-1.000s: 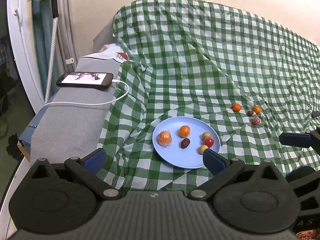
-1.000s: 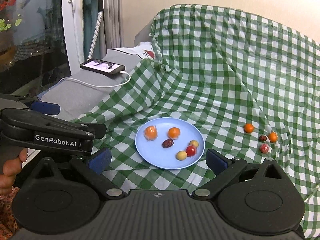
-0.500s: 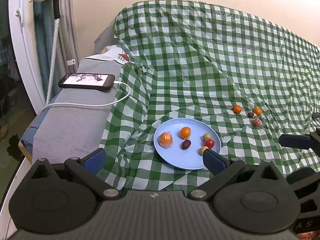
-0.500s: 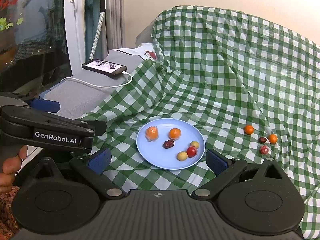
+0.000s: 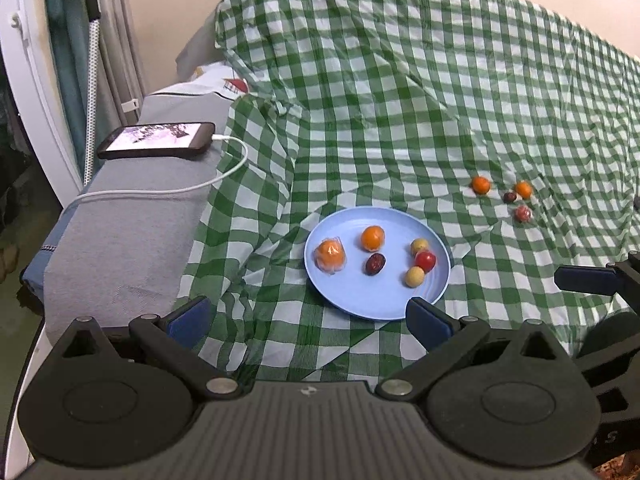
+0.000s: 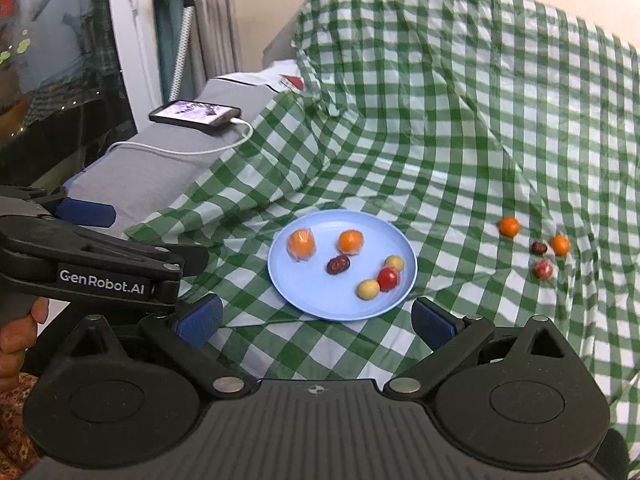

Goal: Organize fruits
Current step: 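Lift both tools away from the plate toward the fruit cluster, then grasp a wrapped red fruit with the right tool while the left tool grasps a tangerine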

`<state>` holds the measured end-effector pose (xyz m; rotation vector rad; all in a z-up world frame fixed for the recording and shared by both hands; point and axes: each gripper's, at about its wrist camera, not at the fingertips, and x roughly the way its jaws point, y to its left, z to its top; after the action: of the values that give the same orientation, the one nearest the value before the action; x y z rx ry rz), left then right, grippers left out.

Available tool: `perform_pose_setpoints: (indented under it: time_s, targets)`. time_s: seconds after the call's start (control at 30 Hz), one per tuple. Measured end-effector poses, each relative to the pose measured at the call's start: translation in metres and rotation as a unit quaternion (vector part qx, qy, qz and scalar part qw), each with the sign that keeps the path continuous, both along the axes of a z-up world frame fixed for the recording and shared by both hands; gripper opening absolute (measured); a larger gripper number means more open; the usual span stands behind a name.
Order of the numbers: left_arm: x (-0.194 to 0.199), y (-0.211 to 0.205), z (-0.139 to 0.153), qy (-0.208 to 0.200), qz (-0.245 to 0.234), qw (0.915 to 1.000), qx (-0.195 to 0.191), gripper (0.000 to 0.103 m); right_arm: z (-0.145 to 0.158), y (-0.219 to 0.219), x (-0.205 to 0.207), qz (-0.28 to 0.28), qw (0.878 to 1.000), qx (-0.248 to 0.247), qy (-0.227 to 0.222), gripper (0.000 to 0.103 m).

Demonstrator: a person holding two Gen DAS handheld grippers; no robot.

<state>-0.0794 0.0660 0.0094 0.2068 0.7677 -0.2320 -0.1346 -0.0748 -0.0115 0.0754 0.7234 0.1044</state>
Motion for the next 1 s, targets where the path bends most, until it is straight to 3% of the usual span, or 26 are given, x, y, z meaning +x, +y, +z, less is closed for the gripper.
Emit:
perform_pose_setpoints:
  time_s: [0.17, 0.3, 0.5, 0.63, 0.7, 0.77, 0.83, 0.9, 0.97, 1.0]
  targets:
    - [0.022, -0.016, -0.008, 0.025, -0.003, 0.9996, 0.009, 0.103, -0.016, -0.026, 0.014, -0.037, 0.999, 0.023, 0.013, 0.1]
    - [0.044, -0.034, -0.011, 0.051, -0.004, 0.9987, -0.002, 0.103, -0.034, -0.062, 0.028, -0.098, 0.995, 0.027, 0.014, 0.1]
    - [0.085, -0.077, -0.018, 0.068, -0.023, 0.9974, -0.001, 0.103, -0.076, -0.137, 0.068, -0.219, 0.976, 0.015, 0.001, 0.1]
    - [0.115, -0.114, -0.023, 0.07, -0.037, 0.9969, 0.0, 0.103, -0.109, -0.186, 0.109, -0.269, 0.963, -0.003, -0.013, 0.097]
    - [0.131, -0.133, -0.027, 0.071, -0.042, 0.9966, -0.001, 0.103, -0.125, -0.209, 0.128, -0.285, 0.958, -0.006, -0.016, 0.09]
    - [0.146, -0.152, -0.03, 0.073, -0.049, 0.9961, -0.002, 0.103, -0.141, -0.229, 0.148, -0.303, 0.953, -0.013, -0.01, 0.071]
    - [0.162, -0.172, -0.036, 0.073, -0.058, 0.9956, 0.0, 0.103, -0.153, -0.244, 0.164, -0.311, 0.95, -0.015, -0.006, 0.06]
    - [0.176, -0.194, -0.044, 0.076, -0.068, 0.9949, 0.002, 0.103, -0.167, -0.255, 0.178, -0.316, 0.949, -0.019, 0.004, 0.058]
    - [0.193, -0.216, -0.052, 0.079, -0.079, 0.9937, 0.001, 0.103, -0.181, -0.261, 0.185, -0.313, 0.949, -0.03, 0.015, 0.038]
    - [0.201, -0.228, -0.057, 0.081, -0.087, 0.9929, 0.0, 0.103, -0.181, -0.261, 0.183, -0.308, 0.951, -0.043, 0.0, 0.03]
